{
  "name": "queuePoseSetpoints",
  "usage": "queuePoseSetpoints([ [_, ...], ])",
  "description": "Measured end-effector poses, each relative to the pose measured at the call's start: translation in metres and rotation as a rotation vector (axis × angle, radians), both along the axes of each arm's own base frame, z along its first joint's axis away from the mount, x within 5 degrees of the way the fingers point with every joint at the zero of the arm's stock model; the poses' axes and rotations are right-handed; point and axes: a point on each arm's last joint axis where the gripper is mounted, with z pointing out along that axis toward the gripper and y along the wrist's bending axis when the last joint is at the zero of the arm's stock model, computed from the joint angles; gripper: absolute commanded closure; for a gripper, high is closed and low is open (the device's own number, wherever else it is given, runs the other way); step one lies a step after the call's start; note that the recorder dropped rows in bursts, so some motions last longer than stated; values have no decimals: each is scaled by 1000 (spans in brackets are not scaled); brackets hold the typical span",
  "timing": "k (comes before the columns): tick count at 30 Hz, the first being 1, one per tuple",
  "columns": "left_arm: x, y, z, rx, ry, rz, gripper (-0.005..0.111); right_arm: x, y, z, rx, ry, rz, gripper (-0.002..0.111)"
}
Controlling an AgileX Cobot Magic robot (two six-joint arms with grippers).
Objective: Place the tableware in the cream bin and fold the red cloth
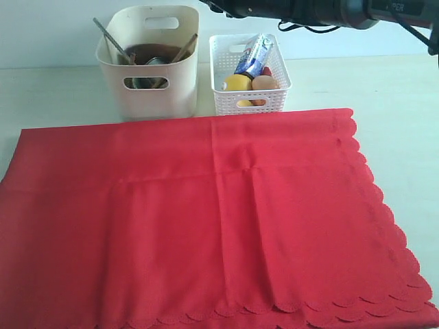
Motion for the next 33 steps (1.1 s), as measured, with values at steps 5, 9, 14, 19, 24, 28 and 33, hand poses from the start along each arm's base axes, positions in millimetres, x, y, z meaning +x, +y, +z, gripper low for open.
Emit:
queuePoseSetpoints([
  [5, 0, 0, 0, 0, 0, 0, 107, -3, -2, 0, -122, -15, 54, 70],
  [9, 0, 0, 0, 0, 0, 0, 107, -9, -19, 7, -266, 43, 108, 75],
  [14, 0, 0, 0, 0, 0, 0, 107, -17, -76, 27, -447, 231, 53, 92],
  [19, 0, 0, 0, 0, 0, 0, 107, -37, -131, 37, -574, 454, 8, 108],
  [24, 0, 0, 0, 0, 0, 0, 107, -71, -161, 27, -571, 567, -35, 108],
  [28, 0, 0, 0, 0, 0, 0, 107, -99, -172, 9, -550, 546, -120, 108],
  [33, 0, 0, 0, 0, 0, 0, 107, -137, -179, -25, -393, 497, -324, 108],
])
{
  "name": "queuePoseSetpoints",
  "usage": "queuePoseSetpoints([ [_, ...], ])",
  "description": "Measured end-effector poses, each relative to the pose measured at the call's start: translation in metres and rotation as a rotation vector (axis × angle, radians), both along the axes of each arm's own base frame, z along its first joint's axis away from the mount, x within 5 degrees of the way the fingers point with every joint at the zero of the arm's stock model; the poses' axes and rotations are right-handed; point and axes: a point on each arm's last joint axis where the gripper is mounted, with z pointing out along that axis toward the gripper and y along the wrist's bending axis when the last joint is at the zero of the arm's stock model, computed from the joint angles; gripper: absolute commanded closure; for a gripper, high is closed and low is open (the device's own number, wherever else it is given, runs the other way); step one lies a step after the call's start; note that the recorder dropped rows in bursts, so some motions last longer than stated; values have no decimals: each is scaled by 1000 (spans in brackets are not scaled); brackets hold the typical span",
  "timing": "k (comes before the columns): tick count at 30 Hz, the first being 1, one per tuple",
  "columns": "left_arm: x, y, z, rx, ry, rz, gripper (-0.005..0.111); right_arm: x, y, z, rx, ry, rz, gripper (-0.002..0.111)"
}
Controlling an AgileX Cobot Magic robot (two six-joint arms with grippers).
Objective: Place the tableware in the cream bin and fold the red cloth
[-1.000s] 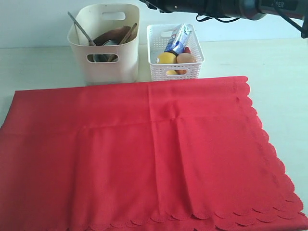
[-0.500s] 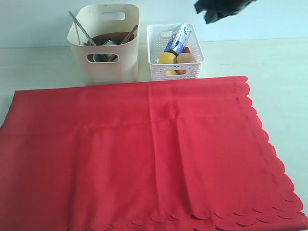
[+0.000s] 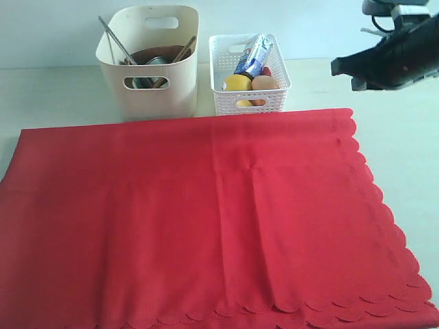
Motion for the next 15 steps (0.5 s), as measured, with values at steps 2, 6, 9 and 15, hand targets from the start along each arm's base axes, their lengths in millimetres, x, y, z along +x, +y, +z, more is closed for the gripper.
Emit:
queuePoseSetpoints([
  [2, 0, 0, 0, 0, 0, 0, 107, -16, -7, -15, 14, -40, -111, 108],
  [6, 0, 0, 0, 0, 0, 0, 107, -44, -20, -36, -36, -93, -232, 108],
  [9, 0, 0, 0, 0, 0, 0, 107, -60, -26, -45, -64, -120, -295, 108],
  [15, 0, 0, 0, 0, 0, 0, 107, -74, -33, -55, -82, -147, -368, 108],
])
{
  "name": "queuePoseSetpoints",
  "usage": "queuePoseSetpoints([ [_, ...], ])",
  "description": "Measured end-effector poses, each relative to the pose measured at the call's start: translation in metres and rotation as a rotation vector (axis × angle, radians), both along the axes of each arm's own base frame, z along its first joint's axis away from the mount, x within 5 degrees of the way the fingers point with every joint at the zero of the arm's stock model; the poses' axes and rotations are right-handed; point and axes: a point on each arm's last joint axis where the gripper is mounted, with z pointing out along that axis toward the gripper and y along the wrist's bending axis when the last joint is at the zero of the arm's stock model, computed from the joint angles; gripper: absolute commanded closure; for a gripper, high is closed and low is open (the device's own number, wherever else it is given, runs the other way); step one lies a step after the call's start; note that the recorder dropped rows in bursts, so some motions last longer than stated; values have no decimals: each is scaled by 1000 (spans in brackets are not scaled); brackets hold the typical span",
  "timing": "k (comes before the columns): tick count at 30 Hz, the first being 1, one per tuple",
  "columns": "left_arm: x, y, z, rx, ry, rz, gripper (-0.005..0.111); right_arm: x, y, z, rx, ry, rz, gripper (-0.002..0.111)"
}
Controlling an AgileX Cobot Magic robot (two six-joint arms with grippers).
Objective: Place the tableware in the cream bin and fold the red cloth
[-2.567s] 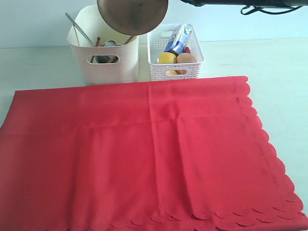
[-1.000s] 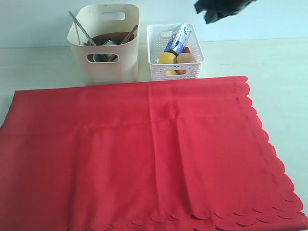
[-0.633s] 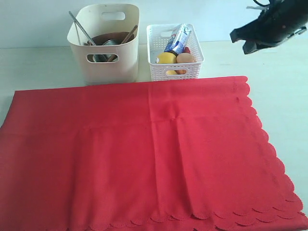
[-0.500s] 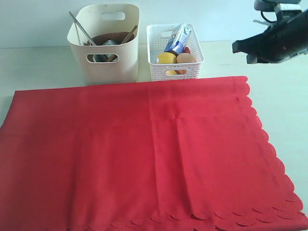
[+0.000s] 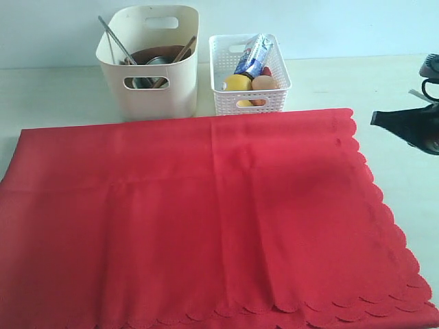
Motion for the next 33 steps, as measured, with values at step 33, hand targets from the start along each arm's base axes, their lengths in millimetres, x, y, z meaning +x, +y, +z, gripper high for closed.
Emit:
queuePoseSetpoints([
  [33, 12, 5, 37, -525, -358, 65, 107, 6, 14, 6, 20, -95, 184, 108],
])
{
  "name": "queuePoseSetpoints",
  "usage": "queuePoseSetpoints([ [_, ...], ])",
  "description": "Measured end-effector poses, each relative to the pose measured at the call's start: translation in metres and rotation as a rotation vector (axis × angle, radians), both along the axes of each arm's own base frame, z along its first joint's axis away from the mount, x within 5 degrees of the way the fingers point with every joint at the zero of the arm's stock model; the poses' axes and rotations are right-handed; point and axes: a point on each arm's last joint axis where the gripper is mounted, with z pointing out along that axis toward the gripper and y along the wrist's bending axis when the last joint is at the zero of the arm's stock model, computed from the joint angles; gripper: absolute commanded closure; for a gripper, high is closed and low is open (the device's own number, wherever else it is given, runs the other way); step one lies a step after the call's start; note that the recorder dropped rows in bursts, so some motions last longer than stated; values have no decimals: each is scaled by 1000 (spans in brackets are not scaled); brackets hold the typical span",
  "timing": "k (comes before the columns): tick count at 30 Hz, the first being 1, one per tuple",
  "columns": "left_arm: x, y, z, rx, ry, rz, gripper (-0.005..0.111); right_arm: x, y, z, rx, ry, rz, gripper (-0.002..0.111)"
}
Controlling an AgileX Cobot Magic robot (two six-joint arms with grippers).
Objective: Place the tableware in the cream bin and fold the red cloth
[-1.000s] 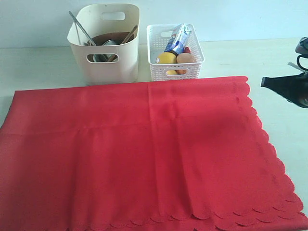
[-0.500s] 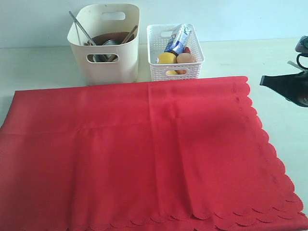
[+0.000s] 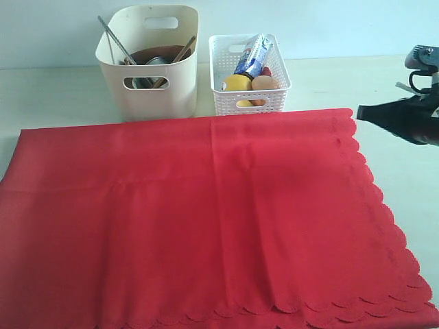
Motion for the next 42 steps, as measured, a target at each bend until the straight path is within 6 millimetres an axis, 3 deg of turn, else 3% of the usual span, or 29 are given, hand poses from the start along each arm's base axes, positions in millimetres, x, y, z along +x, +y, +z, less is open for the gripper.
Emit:
queuePoseSetpoints([
  [5, 42, -1, -9, 44, 321, 8, 107, -1, 13, 1, 28, -13, 158, 108],
  [11, 74, -1, -28, 92, 529, 13, 104, -1, 14, 1, 29, -15, 177, 108],
  [15, 94, -2, -35, 147, 628, 1, 60, -1, 15, 1, 27, -15, 181, 108],
  [17, 105, -2, -40, 157, 680, -4, 43, -1, 15, 1, 27, -15, 181, 108],
  [21, 122, -4, -56, 185, 808, -32, 28, -1, 15, 1, 27, -15, 181, 108],
  [30, 146, -5, -90, 218, 977, -61, 26, -1, 15, 1, 29, -17, 180, 108],
  [42, 162, -4, -125, 231, 1088, -61, 26, -1, 15, 2, 29, -18, 187, 108],
])
